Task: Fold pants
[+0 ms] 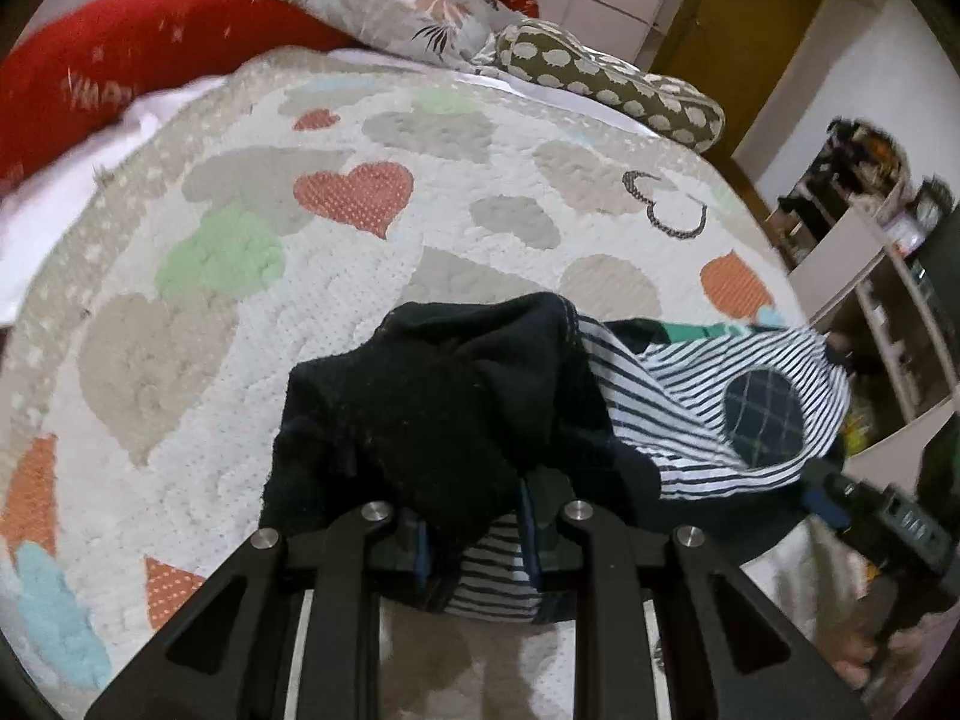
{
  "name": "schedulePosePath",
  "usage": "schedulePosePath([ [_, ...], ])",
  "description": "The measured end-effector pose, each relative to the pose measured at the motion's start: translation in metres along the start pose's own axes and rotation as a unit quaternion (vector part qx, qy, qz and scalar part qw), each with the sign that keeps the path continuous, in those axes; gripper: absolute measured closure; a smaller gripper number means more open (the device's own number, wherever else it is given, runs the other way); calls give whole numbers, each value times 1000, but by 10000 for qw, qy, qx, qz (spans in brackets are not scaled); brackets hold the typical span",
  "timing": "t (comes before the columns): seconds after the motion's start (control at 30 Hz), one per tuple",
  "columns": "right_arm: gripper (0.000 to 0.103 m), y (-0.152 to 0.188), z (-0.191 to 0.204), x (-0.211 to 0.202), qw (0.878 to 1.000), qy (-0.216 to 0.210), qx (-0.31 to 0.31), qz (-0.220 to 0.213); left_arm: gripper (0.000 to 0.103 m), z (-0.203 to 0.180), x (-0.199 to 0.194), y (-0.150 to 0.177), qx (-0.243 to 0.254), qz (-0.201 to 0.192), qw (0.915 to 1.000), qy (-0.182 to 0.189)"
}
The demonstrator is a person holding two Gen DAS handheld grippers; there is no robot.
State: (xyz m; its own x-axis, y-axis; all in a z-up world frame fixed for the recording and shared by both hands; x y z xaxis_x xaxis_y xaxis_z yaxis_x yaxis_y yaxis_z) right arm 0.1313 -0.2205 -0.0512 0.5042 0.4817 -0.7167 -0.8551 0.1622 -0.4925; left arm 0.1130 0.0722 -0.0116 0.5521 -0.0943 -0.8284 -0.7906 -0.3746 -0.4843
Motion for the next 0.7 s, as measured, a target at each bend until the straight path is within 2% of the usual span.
schedulePosePath([
  [0.17, 37, 1, -2, -1, 9999, 136, -30, 4, 82, -1, -5, 4, 232, -119, 9994, -248],
  [0.43, 49, -1, -7, -1, 9996, 283, -86, 1, 82, -1, -6, 7, 289, -124, 9991, -294],
  [0.57, 61, -5, -11, 1, 9993, 354, -79, -18, 82, -1, -6, 7, 295, -127, 9990, -306],
  [0.7, 81, -7, -13, 5, 9994, 345, -80, 25, 82, 0, -5, 8, 297, -117, 9990, -315],
])
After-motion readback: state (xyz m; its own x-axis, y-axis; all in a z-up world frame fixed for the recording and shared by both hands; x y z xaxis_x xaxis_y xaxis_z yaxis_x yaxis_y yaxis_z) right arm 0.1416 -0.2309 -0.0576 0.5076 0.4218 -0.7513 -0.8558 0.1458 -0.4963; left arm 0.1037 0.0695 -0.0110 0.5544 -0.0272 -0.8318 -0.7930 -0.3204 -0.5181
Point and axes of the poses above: each gripper's, at about its wrist camera, not at the fingertips, and x roughly the way its jaws point, z to its left, y to its underside, the point moved 8 cm from there along x, roughly the way its jaws point, and after that the axes turned 10 degrees about -x, right-handed, at the moved point
